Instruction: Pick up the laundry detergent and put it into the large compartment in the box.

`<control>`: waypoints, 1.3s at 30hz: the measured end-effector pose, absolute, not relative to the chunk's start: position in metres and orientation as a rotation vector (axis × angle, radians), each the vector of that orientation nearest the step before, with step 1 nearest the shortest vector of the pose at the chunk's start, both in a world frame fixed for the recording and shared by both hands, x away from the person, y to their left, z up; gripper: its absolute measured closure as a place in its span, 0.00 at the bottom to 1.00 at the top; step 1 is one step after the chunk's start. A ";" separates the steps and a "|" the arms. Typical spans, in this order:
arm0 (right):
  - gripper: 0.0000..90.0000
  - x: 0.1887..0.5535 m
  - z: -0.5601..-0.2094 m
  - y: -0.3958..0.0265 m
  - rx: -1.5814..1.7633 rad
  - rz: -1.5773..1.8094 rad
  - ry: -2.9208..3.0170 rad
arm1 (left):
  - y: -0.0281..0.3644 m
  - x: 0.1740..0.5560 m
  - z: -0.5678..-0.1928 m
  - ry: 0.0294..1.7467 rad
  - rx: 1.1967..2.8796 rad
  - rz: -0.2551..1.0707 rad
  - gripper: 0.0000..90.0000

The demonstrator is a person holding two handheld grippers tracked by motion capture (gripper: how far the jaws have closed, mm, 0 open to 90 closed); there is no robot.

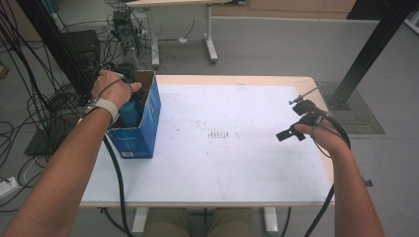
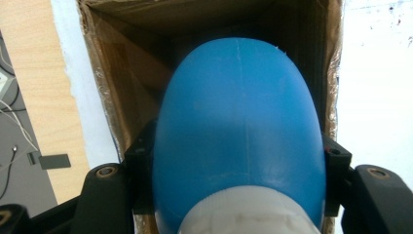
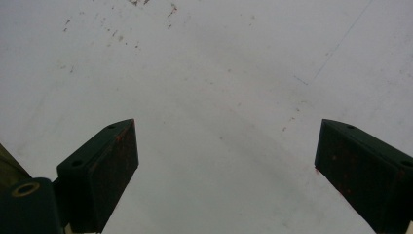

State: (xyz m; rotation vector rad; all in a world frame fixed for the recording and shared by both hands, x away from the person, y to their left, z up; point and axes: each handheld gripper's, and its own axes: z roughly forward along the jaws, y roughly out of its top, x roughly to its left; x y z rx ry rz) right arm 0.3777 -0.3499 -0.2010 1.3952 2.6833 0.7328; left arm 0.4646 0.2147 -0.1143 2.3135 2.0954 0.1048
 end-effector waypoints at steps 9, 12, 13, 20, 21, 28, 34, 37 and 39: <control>0.09 0.376 -0.202 -0.352 1.397 0.734 2.680 | 0.216 0.467 -0.121 2.100 2.318 0.089 0.42; 0.09 0.376 -0.203 -0.353 1.397 0.733 2.682 | 0.216 0.467 -0.123 2.094 2.327 0.095 0.42; 0.09 0.376 -0.203 -0.353 1.397 0.734 2.682 | 0.215 0.467 -0.124 2.094 2.332 0.096 0.42; 0.09 0.376 -0.203 -0.353 1.398 0.734 2.681 | 0.214 0.467 -0.128 2.101 2.328 0.100 0.42; 0.09 0.376 -0.204 -0.353 1.398 0.735 2.681 | 0.214 0.467 -0.130 2.102 2.328 0.098 0.42; 0.09 0.376 -0.204 -0.353 1.399 0.733 2.681 | 0.215 0.469 -0.138 2.099 2.336 0.076 0.42; 0.09 0.376 -0.205 -0.353 1.404 0.730 2.682 | 0.215 0.470 -0.143 2.102 2.346 0.074 0.42; 0.09 0.376 -0.205 -0.353 1.409 0.729 2.680 | 0.215 0.470 -0.143 2.100 2.347 0.075 0.42; 0.09 0.377 -0.205 -0.352 1.407 0.728 2.682 | 0.214 0.470 -0.144 2.099 2.350 0.077 0.42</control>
